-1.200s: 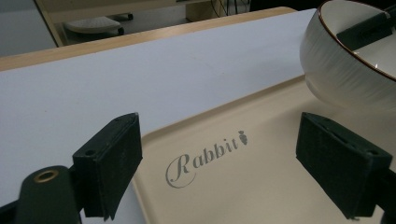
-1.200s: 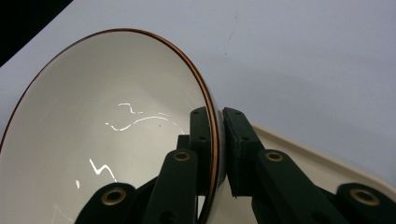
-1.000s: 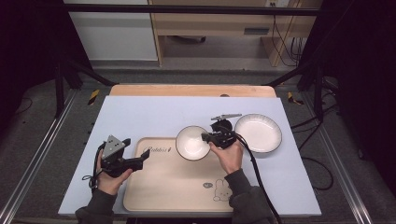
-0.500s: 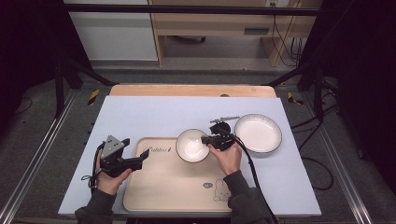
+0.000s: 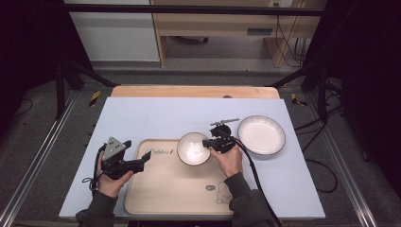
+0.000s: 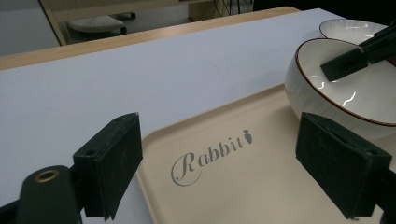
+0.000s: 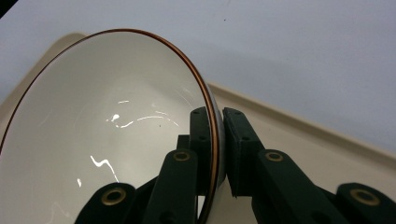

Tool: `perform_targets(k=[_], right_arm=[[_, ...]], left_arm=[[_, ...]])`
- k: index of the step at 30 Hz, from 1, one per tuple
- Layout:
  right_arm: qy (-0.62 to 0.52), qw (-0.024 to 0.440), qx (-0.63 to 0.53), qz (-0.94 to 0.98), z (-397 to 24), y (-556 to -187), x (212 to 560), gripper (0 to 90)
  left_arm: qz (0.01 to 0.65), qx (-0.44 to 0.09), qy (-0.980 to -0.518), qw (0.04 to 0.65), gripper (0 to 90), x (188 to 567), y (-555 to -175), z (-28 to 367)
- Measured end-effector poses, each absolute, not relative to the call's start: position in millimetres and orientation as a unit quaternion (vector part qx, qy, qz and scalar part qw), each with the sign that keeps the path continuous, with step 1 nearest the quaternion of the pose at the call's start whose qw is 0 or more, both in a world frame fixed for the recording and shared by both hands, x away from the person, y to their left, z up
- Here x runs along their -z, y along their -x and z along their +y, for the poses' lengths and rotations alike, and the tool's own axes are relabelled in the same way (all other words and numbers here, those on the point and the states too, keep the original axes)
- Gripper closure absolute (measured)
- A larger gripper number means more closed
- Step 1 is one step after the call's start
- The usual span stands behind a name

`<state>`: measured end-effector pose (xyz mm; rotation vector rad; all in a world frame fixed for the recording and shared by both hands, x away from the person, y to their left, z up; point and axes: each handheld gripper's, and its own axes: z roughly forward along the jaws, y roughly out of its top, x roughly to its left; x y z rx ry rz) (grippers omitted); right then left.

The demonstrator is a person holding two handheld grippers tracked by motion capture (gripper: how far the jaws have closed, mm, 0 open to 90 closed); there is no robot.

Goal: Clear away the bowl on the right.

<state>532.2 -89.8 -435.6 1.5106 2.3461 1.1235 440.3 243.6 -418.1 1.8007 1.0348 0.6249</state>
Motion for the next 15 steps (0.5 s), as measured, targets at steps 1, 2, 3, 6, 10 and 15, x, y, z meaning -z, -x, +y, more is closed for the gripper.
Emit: perform_targets(k=[1,2,3,6,10,15], right_arm=[[-0.501,0.066,-0.372,0.779,-89.1,-532.4,436.3,82.7],[-0.501,0.065,-0.372,0.779,-88.7,-532.6,436.9,82.6],[-0.501,0.064,-0.372,0.779,-88.1,-532.8,437.7,82.6],[-0.502,0.061,-0.369,0.78,-86.3,-533.2,439.8,82.6],[-0.5,0.061,-0.366,0.782,-84.8,-534.4,443.0,82.6],[-0.503,0.054,-0.369,0.78,-83.1,-535.0,444.8,82.6]], left_arm=[[0.422,-0.255,-0.734,0.468,14.4,418.1,-440.2,243.4],[0.421,-0.255,-0.734,0.467,14.4,418.1,-440.2,243.3],[0.422,-0.255,-0.734,0.467,14.4,418.2,-440.3,243.2],[0.422,-0.255,-0.735,0.466,14.4,418.7,-440.5,243.0],[0.421,-0.255,-0.735,0.466,14.4,418.9,-440.7,242.7],[0.422,-0.255,-0.734,0.466,14.5,419.1,-440.8,242.6]])
